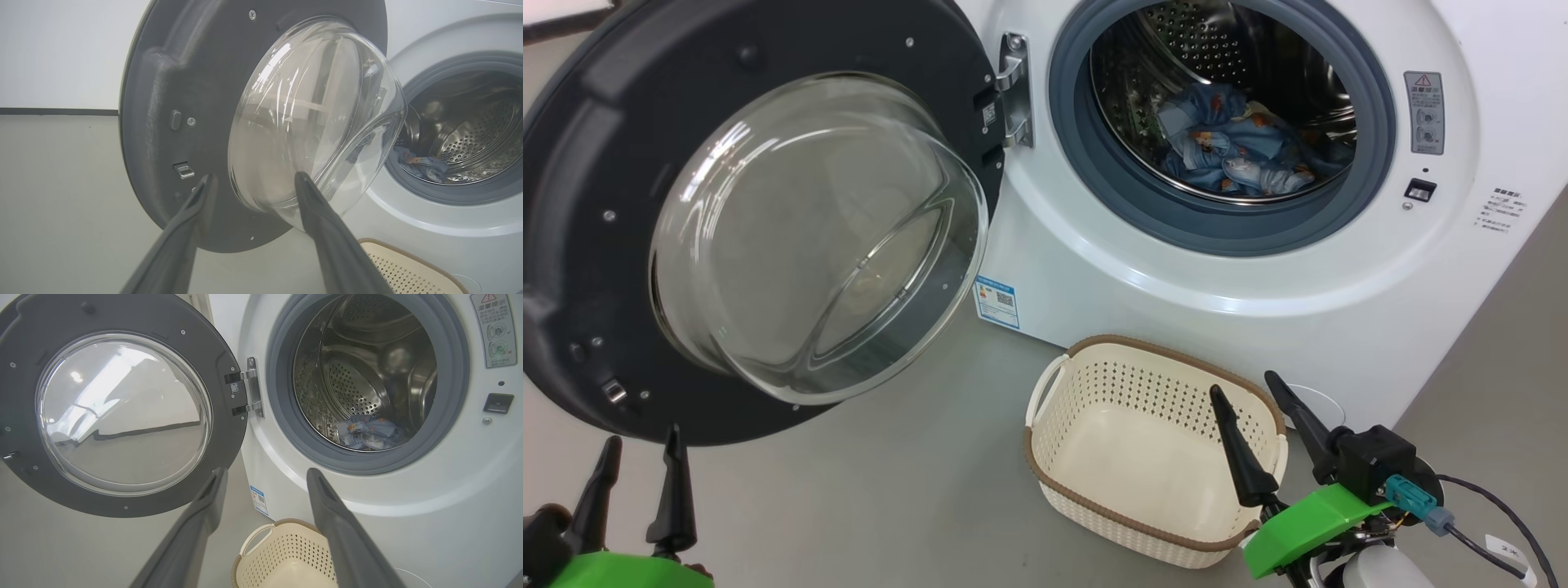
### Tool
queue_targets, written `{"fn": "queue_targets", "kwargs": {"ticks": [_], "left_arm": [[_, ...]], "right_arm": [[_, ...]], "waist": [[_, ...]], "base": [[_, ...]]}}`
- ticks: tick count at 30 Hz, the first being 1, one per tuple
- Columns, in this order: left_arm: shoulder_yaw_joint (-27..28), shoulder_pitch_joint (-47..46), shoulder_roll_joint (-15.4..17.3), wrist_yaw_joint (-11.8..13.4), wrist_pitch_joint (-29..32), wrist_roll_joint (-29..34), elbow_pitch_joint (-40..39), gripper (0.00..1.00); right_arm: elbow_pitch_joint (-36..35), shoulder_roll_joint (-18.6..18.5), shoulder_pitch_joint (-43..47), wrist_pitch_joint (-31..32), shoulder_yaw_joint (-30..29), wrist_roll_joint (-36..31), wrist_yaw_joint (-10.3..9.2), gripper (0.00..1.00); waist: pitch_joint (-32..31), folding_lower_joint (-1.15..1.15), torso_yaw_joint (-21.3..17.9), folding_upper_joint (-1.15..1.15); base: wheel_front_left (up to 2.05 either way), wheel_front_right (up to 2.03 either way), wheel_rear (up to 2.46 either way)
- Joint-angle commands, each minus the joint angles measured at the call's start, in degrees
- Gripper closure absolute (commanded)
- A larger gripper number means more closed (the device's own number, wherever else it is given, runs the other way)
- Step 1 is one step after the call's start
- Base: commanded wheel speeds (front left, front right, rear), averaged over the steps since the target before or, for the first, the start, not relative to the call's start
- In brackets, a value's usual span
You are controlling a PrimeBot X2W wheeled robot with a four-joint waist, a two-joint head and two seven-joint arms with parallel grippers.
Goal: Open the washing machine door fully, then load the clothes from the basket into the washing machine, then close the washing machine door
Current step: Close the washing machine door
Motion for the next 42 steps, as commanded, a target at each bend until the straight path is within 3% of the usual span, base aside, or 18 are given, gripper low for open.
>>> {"fn": "queue_targets", "kwargs": {"ticks": [1,4,5,6,7,10,15,24,33,42], "left_arm": [[2.63,-2.48,1.79,0.0,-0.37,0.74,-0.91,0.0],[2.96,-2.38,2.26,-0.11,-0.37,0.7,-1.05,0.0],[3.11,-2.36,2.5,-0.16,-0.38,0.63,-1.18,0.12],[3.2,-2.38,2.82,-0.26,-0.38,0.64,-1.39,0.74],[3.25,-2.45,3.24,-0.45,-0.38,0.71,-1.79,1.0],[3.99,-2.79,4.42,-0.93,-0.38,0.52,-3.79,1.0],[7.09,-3.52,5.86,-2.13,1.17,-5.01,-10.33,1.0],[14.71,-9.67,9.42,-3.44,6.73,-20.55,-14.63,1.0],[22.92,-19.44,13.76,-3.9,11.16,-38.76,-3.3,1.0],[28.04,-25.58,17.6,-3.92,17.23,-50.96,10.87,1.0]], "right_arm": [[-1.11,-0.21,-2.87,-0.46,1.27,0.47,0.26,0.0],[-1.01,-0.21,-2.79,-0.46,1.29,0.45,0.26,0.0],[-0.98,-0.21,-2.77,-0.46,1.3,0.43,0.26,0.0],[-0.96,-0.21,-2.74,-0.46,1.3,0.42,0.26,0.0],[-0.93,-0.21,-2.72,-0.46,1.29,0.4,0.26,0.0],[-0.86,-0.21,-2.65,-0.46,1.32,0.34,0.26,0.0],[-0.95,-0.21,-2.4,-0.46,1.4,0.34,0.26,0.0],[-0.52,-0.49,-2.88,-0.46,1.94,-0.1,0.26,0.0],[-0.18,-0.69,-3.68,-0.14,2.38,-0.79,0.26,0.0],[-1.27,-0.73,-4.05,1.04,1.9,-2.13,0.26,0.0]], "waist": [[-0.04,0.0,-0.16,0.0],[-0.12,0.0,-0.47,0.0],[-0.13,0.0,-0.57,0.0],[-0.15,0.0,-0.66,0.0],[-0.17,0.0,-0.75,0.0],[-0.28,0.0,-1.0,0.0],[-0.55,0.0,-1.48,0.0],[-0.06,0.0,-2.21,0.0],[0.73,0.0,-4.71,0.0],[2.06,0.0,-7.13,0.0]], "base": [[0.0,0.0,0.0],[0.0,0.0,0.0],[0.0,0.0,0.0],[0.0,0.0,0.0],[0.0,0.0,0.0],[0.0,0.0,0.0],[0.0,0.0,0.0],[0.0,0.0,0.0],[0.0,0.0,0.0],[0.0,0.0,0.0]]}}
